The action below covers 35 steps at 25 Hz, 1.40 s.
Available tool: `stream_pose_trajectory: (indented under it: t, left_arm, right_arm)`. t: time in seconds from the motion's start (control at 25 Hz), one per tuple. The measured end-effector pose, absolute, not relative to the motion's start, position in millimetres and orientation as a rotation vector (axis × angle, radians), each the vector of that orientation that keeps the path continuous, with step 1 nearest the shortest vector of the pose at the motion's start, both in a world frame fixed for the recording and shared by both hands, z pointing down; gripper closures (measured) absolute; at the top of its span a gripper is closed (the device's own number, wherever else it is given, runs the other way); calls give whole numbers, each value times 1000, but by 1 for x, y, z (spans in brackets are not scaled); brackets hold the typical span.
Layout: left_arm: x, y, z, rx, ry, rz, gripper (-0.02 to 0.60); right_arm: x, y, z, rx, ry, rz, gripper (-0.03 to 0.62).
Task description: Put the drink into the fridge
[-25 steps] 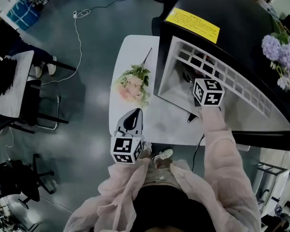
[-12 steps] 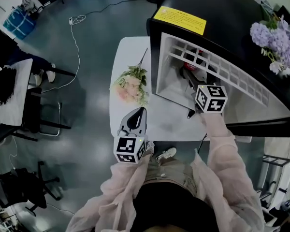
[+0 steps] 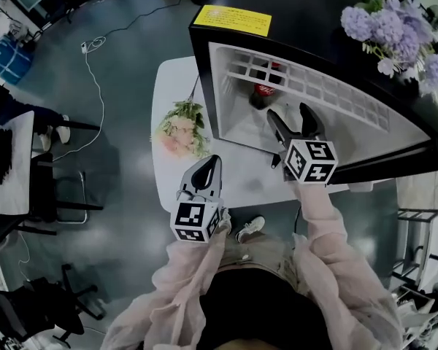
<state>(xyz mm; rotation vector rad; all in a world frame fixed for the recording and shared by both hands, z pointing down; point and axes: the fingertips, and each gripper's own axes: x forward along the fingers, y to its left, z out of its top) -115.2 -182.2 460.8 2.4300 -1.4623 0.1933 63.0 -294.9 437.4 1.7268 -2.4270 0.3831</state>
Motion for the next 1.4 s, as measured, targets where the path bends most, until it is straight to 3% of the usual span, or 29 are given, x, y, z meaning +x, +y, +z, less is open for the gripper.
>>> stream_pose_trajectory:
  t: [0.4,0.6,1.16,1.4]
  left_arm:
    - [-85,-188,441,2526,-1356,162,569]
    - [-76,-191,432,2545,-1331,150,569]
    - [-36,-173,418,2622,-1151,139,570]
    - [-28,-169,420,2634,-1120,144,571]
  right_arm:
    - [63,-249,413,1851,-2436,479,229]
    - [56,-222,402,1922,-2402,526,351]
    - [59,-136,397,1962,-2290,515,554]
    - [81,-128,390,1995,-2255,351,583]
